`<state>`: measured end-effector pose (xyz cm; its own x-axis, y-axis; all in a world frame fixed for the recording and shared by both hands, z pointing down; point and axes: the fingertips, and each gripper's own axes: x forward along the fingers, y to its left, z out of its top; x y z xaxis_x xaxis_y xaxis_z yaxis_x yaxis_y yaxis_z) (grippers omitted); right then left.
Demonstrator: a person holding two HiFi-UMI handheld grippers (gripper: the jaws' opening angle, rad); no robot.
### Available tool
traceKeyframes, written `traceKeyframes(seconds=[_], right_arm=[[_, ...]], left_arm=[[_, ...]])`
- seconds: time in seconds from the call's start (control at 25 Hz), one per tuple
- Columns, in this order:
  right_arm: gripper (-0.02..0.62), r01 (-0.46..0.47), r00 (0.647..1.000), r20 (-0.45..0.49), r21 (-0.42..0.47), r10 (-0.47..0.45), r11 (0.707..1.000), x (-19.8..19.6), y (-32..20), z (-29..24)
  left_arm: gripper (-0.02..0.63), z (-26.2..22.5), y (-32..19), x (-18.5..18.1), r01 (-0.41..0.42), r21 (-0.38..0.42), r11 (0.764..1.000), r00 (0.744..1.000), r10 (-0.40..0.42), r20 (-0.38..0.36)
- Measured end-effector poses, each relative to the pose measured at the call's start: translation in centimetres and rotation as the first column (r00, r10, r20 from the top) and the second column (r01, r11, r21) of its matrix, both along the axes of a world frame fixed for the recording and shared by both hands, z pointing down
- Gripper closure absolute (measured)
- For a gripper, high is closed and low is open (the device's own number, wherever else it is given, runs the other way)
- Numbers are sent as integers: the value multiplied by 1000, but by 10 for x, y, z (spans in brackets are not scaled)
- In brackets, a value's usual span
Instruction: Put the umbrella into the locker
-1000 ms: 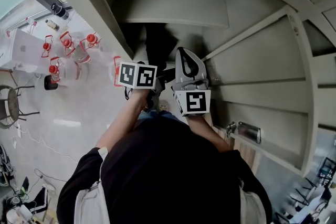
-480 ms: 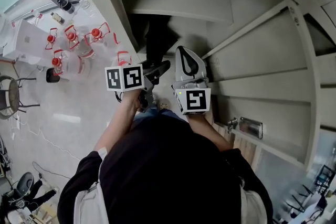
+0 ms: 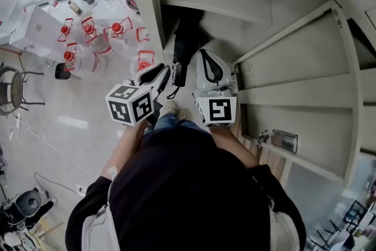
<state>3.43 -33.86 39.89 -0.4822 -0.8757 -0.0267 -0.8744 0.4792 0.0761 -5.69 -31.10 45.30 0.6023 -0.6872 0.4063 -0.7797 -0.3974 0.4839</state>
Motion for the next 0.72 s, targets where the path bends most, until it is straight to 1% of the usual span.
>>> traceKeyframes(seconds=[0.04, 0.12, 0.2, 0.28, 0.32, 0.4, 0.48, 0.56, 0.6, 0.72], right_arm=[[592, 4, 1000, 5, -2, -4, 1000, -2, 1, 0], [592, 13, 1000, 17, -4, -13, 1000, -5, 3, -1], [592, 22, 999, 37, -2, -22, 1000, -10, 3, -5], [592, 38, 998, 40, 2, -38, 999, -15, 4, -7], [592, 43, 998, 49, 2, -43, 999, -17, 4, -9], [592, 47, 998, 34, 3, -47, 999, -18, 3, -5], [592, 40, 999, 25, -3, -39, 999, -16, 3, 0], [592, 36, 999, 17, -6, -36, 999, -14, 2, 1], [592, 37, 999, 9, -5, -37, 999, -13, 1, 2], [592, 17, 1000, 15, -11, -17, 1000, -8, -1, 5]], left_arm=[[572, -3, 5, -1, -7, 27, 1000, 1000, 7, 10], [580, -7, 17, 2, -56, 59, 997, 998, 55, 14], [592, -5, 30, 10, -130, 63, 990, 991, 127, 45], [598, 3, 44, 20, -215, 41, 976, 974, 212, 82], [600, 7, 51, 25, -252, 25, 968, 965, 249, 84], [600, 13, 62, 34, -304, -7, 953, 950, 304, 77], [600, 21, 69, 41, -347, -37, 937, 932, 349, 96], [600, 29, 73, 46, -376, -55, 925, 915, 380, 132], [600, 32, 72, 47, -382, -57, 923, 910, 386, 152], [600, 37, 63, 50, -381, -33, 924, 899, 379, 221]])
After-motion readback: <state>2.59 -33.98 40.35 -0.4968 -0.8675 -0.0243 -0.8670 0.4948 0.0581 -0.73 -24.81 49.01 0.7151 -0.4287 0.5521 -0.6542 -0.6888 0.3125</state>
